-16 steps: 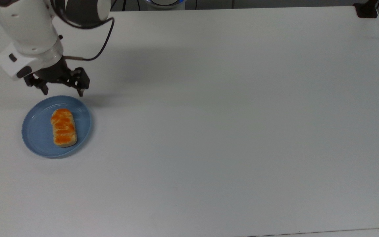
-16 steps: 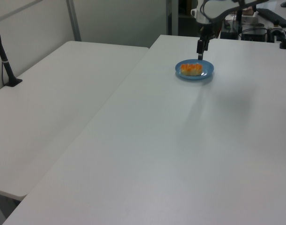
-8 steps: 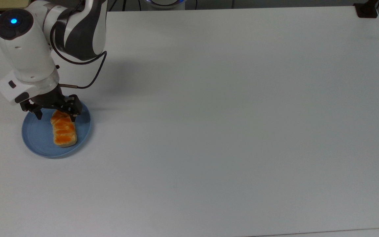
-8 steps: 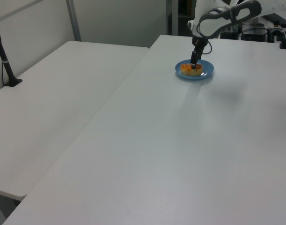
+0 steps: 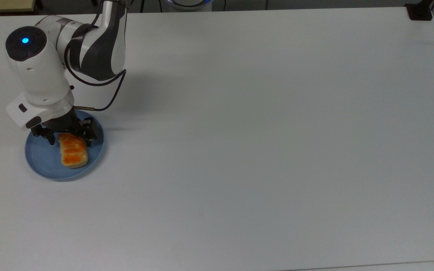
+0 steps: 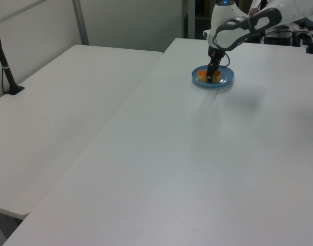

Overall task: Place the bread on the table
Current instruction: 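Lower the gripper and close it on the bread roll, then lift the bread roll off the plate and carry it beside the plate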

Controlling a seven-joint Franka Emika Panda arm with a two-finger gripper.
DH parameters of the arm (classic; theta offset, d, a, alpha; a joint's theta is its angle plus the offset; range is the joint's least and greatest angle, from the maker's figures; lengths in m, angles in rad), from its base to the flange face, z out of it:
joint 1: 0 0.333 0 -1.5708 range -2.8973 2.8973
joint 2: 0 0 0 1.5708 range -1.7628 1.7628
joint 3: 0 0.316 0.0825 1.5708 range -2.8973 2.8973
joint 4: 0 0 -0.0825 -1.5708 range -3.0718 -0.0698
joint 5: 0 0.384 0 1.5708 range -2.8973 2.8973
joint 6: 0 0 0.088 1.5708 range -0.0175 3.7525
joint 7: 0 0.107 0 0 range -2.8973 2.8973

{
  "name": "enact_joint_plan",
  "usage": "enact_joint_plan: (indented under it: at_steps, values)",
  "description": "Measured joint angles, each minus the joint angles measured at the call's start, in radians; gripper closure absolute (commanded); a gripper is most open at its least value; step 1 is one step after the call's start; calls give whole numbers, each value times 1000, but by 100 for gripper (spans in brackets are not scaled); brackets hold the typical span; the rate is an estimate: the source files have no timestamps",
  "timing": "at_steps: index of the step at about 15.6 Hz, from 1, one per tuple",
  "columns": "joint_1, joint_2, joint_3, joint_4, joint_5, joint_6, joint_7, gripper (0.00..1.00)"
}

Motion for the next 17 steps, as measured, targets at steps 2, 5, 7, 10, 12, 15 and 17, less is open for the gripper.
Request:
enact_joint_plan:
  at_steps: [2, 5, 7, 10, 12, 15, 17]
  values:
    - [1, 3, 2, 1, 0, 0, 0, 66]
    - [1, 3, 3, 7, 0, 0, 11, 66]
    - [0, 1, 3, 18, 0, 0, 15, 66]
    - [1, -19, 6, 32, 0, 0, 16, 65]
    - [3, -49, 24, 32, 0, -18, 17, 64]
    - [22, -86, 80, 26, 0, -71, 53, 64]
    - [71, -92, 100, 13, -14, -80, 118, 62]
